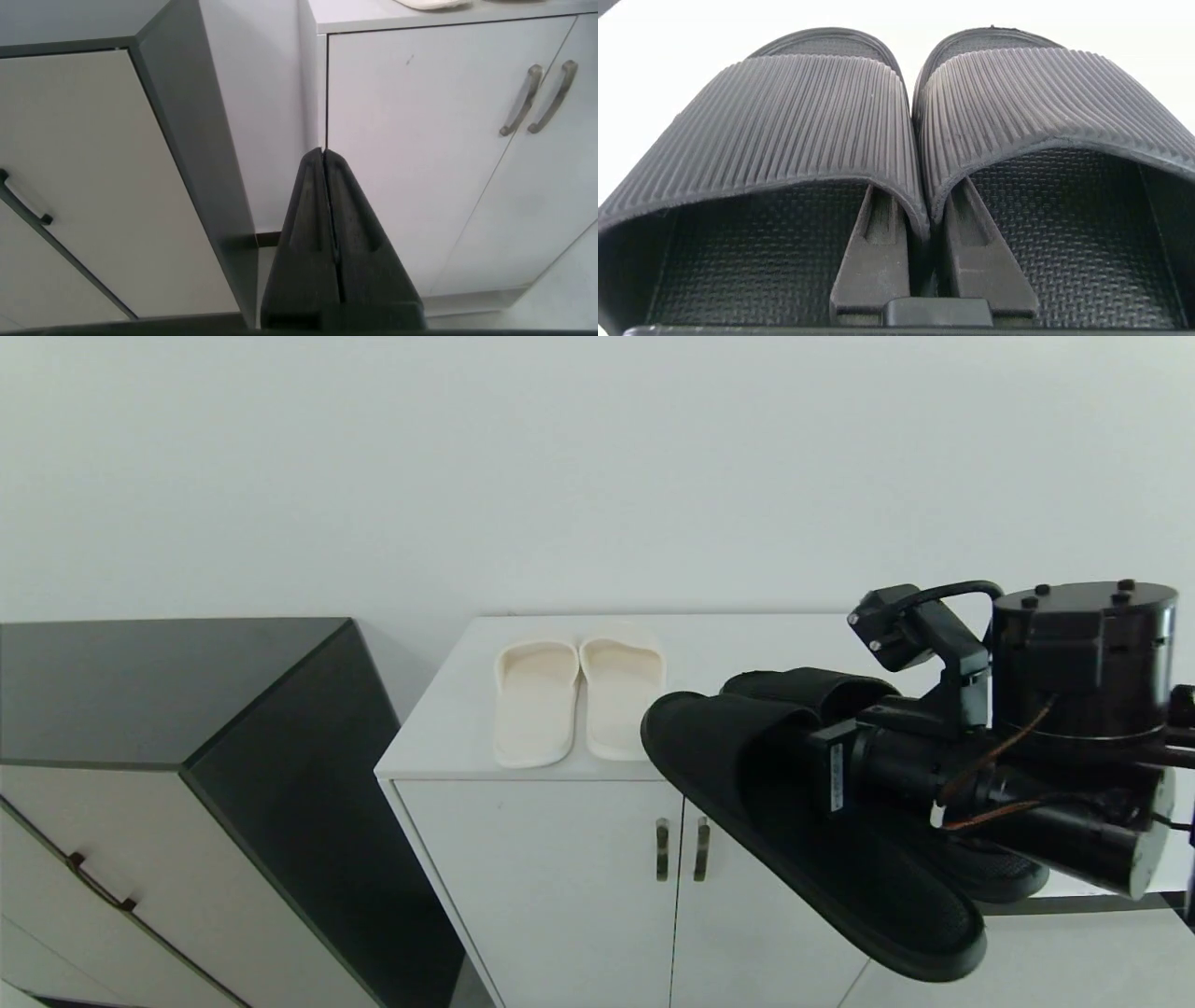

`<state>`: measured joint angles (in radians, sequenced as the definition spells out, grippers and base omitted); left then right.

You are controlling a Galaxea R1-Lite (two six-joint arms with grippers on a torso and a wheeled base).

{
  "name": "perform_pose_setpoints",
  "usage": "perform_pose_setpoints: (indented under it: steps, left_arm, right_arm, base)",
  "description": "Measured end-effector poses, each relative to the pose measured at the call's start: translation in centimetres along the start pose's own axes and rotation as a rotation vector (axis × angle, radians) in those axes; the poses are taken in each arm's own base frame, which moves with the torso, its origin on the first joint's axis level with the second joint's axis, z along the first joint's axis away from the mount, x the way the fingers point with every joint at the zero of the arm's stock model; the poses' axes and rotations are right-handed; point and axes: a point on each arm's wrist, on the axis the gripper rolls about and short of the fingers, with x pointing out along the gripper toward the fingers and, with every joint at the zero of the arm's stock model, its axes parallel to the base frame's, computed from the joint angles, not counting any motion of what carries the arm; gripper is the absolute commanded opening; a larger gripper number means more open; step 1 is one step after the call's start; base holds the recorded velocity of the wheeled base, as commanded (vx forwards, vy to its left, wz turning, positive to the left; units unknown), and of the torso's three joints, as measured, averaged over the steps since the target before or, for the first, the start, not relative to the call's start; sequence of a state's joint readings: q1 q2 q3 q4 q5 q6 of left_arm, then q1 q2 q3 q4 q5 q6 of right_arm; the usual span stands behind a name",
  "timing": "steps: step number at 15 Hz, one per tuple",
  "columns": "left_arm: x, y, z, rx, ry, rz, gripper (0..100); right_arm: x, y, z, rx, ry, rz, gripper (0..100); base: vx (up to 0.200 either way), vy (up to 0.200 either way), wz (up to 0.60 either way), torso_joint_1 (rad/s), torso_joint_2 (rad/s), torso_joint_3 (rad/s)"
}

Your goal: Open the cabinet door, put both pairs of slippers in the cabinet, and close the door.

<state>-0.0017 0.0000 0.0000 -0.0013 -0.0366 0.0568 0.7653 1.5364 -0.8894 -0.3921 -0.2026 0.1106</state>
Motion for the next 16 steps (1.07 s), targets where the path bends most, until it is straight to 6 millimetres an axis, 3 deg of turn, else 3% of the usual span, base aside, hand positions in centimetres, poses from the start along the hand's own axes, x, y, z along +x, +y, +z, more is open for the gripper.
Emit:
perform_pose_setpoints:
  steps: [3,10,16]
  left_arm:
    - [0.0,0.0,0.0,0.000,0.000,0.000,0]
    - [0.0,0.0,0.0,0.000,0.000,0.000,0]
    - [0.0,0.0,0.0,-0.001,0.000,0.001,0]
  right_arm:
    - [-1.4,0.8,-0.1,-0.007,-0.012,0.043,0]
    - [-1.8,0.8,-0.6,-0.014,0.000,0.042,0]
    - [-1.8,0.7,-1.4,-0.040,0.028,0.034,0]
  base:
    - [-0.133,0.000,0.00,0.005,0.00,0.002]
    - [-0.200,0.000,0.00,-0.002,0.00,0.004]
    - [0.000,0.000,0.00,0.000,0.00,0.000]
